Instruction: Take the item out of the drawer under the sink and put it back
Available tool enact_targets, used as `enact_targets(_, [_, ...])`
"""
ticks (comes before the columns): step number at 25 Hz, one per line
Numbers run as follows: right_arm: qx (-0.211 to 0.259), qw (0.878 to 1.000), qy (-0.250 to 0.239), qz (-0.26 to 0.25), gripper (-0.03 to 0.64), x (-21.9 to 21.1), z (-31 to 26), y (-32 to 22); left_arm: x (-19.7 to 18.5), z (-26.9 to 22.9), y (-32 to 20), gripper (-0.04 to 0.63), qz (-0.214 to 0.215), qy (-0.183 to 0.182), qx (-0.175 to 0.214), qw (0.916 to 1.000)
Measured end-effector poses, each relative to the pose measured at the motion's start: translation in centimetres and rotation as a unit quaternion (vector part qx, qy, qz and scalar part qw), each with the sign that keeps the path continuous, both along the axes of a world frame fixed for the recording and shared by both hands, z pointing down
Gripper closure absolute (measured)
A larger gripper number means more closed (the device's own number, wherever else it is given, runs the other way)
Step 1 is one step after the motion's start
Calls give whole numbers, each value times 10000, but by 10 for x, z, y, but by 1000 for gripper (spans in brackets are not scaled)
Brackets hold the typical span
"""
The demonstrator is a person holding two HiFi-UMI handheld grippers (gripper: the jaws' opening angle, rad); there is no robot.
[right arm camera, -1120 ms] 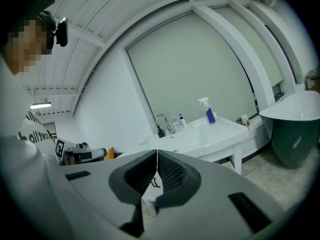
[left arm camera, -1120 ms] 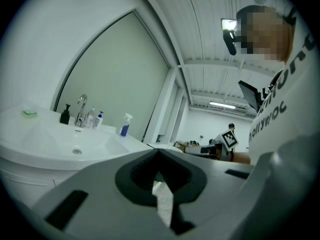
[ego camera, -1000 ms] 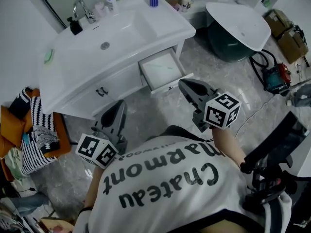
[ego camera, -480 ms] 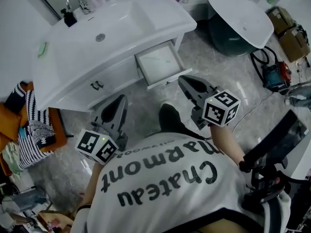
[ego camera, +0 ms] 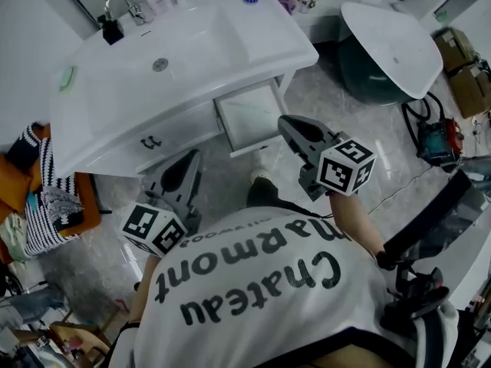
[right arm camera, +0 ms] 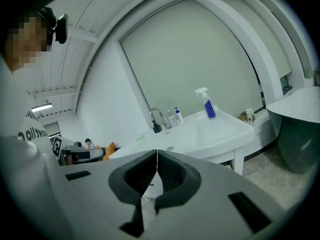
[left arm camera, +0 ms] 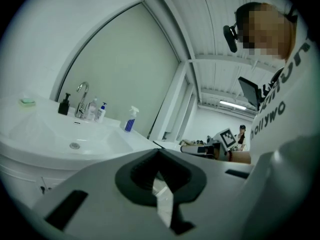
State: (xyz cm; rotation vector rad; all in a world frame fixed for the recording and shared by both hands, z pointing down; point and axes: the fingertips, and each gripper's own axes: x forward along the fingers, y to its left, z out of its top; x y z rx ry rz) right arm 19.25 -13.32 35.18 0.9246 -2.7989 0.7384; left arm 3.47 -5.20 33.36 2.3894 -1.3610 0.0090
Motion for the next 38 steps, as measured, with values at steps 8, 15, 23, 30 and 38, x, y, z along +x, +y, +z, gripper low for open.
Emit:
enact_targets(8, [-65, 9977, 142, -655, 604, -15, 10, -50, -1, 19, -43, 598, -336, -41, -312, 9989])
enact_targets(15, [-163, 9902, 484, -1302, 604, -26, 42, -78, 9, 25, -64, 598, -583, 128, -94, 9982])
enact_targets(23, [-545, 9725, 743, -2141, 604, -41, 98, -98, 12, 63, -89, 598, -1361, -120, -806, 9873])
enact_targets(30, [-282, 9599, 1498, -2354, 604, -54, 146, -131, 15, 68, -99, 598, -1729, -94, -768, 9819])
enact_targets(38, [231, 9278, 2605, -2659, 604, -71, 217, -139, -2, 93, -100, 598, -2190, -78, -1155, 9688])
